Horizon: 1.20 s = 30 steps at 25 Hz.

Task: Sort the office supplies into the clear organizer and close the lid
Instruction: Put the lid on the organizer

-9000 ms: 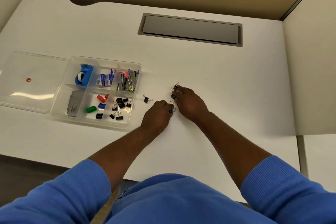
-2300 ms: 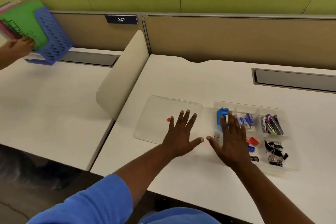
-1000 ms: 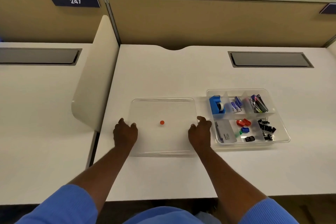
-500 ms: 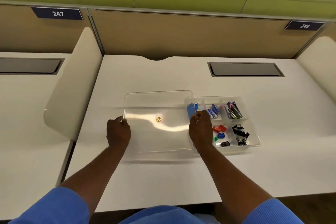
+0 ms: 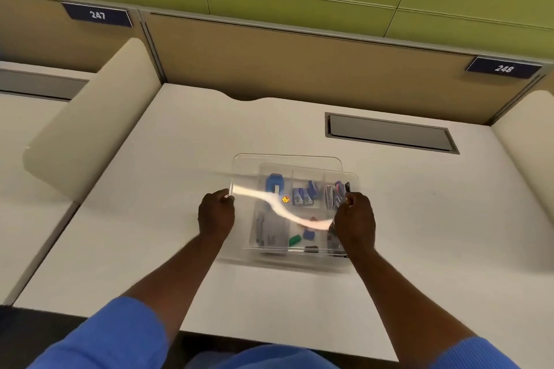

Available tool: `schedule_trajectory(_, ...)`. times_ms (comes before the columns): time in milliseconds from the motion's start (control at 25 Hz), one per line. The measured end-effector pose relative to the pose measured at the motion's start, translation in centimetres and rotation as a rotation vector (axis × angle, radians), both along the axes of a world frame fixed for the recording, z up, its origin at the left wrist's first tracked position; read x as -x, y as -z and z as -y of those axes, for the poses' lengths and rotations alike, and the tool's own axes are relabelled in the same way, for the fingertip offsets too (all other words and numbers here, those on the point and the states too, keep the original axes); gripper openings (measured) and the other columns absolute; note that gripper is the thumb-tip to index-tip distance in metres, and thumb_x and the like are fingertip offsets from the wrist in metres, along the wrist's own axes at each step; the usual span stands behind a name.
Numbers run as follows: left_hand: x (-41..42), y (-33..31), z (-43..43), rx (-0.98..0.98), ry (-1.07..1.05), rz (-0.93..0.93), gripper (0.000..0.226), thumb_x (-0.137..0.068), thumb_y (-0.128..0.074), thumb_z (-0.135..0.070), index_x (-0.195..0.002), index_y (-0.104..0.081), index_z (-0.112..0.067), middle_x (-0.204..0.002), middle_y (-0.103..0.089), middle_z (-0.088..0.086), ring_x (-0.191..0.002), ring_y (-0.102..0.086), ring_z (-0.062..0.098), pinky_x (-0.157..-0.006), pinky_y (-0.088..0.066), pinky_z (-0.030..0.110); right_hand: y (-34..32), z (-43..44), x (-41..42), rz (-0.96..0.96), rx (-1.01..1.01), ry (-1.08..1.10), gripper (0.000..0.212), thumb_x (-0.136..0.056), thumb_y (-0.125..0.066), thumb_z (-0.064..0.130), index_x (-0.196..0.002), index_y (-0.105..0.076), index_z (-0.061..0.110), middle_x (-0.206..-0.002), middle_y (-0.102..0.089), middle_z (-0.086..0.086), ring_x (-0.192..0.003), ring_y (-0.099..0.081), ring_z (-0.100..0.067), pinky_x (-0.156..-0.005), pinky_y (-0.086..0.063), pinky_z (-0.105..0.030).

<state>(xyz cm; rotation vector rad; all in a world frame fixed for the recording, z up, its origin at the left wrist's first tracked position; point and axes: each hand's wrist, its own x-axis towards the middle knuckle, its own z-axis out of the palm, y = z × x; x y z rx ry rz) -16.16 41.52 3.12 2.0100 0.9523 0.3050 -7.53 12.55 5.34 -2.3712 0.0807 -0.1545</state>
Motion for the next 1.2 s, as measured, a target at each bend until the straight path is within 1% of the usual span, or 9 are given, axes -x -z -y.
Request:
schedule_trajectory(80,-0.3,-0.2,2.3,-0.014,0.015,-0.017,0.027,-0.092,-0.064,-0.017,-0.118,-0.071,-0.012,-0.111,-0.069,0.013,-0.11,-0.062,0.031,-0.097,-0.047,0.036,0.4,2.7,-0.9,-0.021,0.04,-0.034,0.025,-0.094,-0.049,0.017,-0.116,-0.061,0.017,-0.115,-0.063,-0.006,-0.1,-0.063,-0.025,-0.084,-0.048,-0.031)
schedule_trajectory(120,-0.5,-0.3,3.3,-0.018,0.021,-0.032,0.028,-0.092,-0.064,-0.018,-0.119,-0.07,-0.012,-0.112,-0.069,0.012,-0.111,-0.062,0.03,-0.098,-0.047,0.035,0.6,3.9,-1.3,-0.032,0.049,-0.044,0.026,-0.095,-0.05,0.016,-0.118,-0.061,0.017,-0.119,-0.063,-0.006,-0.104,-0.062,-0.025,-0.084,-0.045,-0.028)
schedule_trajectory(200,-0.8,-0.4,4.8,-0.01,0.042,-0.056,0.03,-0.092,-0.064,-0.018,-0.121,-0.069,-0.012,-0.116,-0.069,0.011,-0.113,-0.062,0.029,-0.099,-0.046,0.034,1.1,5.6,-1.8,-0.048,0.058,-0.055,0.029,-0.095,-0.051,0.015,-0.122,-0.062,0.015,-0.123,-0.063,-0.007,-0.112,-0.06,-0.027,-0.091,-0.043,-0.031)
schedule_trajectory(280,-1.2,-0.7,5.4,0.021,0.06,-0.077,0.032,-0.091,-0.064,-0.017,-0.123,-0.068,-0.012,-0.119,-0.068,0.011,-0.115,-0.061,0.028,-0.102,-0.045,0.034,1.7,6.6,-1.9,-0.054,0.074,-0.07,0.03,-0.095,-0.051,0.016,-0.123,-0.061,0.014,-0.124,-0.063,-0.008,-0.114,-0.059,-0.028,-0.096,-0.044,-0.036)
schedule_trajectory(520,-1.3,-0.5,5.3,-0.022,0.136,-0.14,0.035,-0.092,-0.063,-0.016,-0.127,-0.064,-0.009,-0.128,-0.065,0.012,-0.12,-0.059,0.026,-0.105,-0.042,0.031,2.8,7.2,-1.7,-0.122,0.133,-0.112,0.032,-0.096,-0.052,0.016,-0.127,-0.061,0.014,-0.122,-0.063,-0.009,-0.111,-0.061,-0.03,-0.094,-0.046,-0.039)
schedule_trajectory(800,-1.6,0.0,4.8,-0.034,0.163,-0.129,0.035,-0.093,-0.064,-0.018,-0.127,-0.064,-0.01,-0.127,-0.065,0.012,-0.12,-0.06,0.026,-0.106,-0.042,0.033,2.3,7.2,-1.4,-0.16,0.152,-0.129,0.032,-0.096,-0.052,0.017,-0.127,-0.06,0.014,-0.12,-0.06,-0.008,-0.102,-0.063,-0.03,-0.089,-0.049,-0.038)
schedule_trajectory(920,-1.9,0.0,4.8,-0.002,0.166,-0.137,0.036,-0.093,-0.064,-0.019,-0.129,-0.063,-0.011,-0.128,-0.065,0.012,-0.12,-0.06,0.026,-0.106,-0.043,0.033,2.3,7.1,-1.5,-0.181,0.158,-0.119,0.033,-0.097,-0.052,0.016,-0.128,-0.059,0.015,-0.12,-0.059,-0.008,-0.1,-0.064,-0.03,-0.088,-0.05,-0.038)
schedule_trajectory(1120,-1.7,-0.2,5.3,-0.033,0.153,-0.132,0.036,-0.094,-0.062,-0.019,-0.13,-0.061,-0.014,-0.126,-0.063,0.011,-0.115,-0.06,0.027,-0.099,-0.047,0.035,2.3,6.6,-1.1,-0.184,0.147,-0.09,0.035,-0.096,-0.051,0.013,-0.13,-0.059,0.012,-0.122,-0.059,-0.01,-0.104,-0.063,-0.033,-0.092,-0.049,-0.04)
schedule_trajectory(1200,-1.8,-0.2,5.9,-0.069,0.144,-0.125,0.041,-0.093,-0.063,-0.02,-0.134,-0.056,-0.014,-0.13,-0.059,0.011,-0.119,-0.058,0.028,-0.099,-0.047,0.037,1.9,6.5,-0.9,-0.169,0.17,-0.077,0.035,-0.094,-0.053,0.016,-0.128,-0.059,0.013,-0.121,-0.059,-0.01,-0.106,-0.062,-0.033,-0.092,-0.047,-0.042)
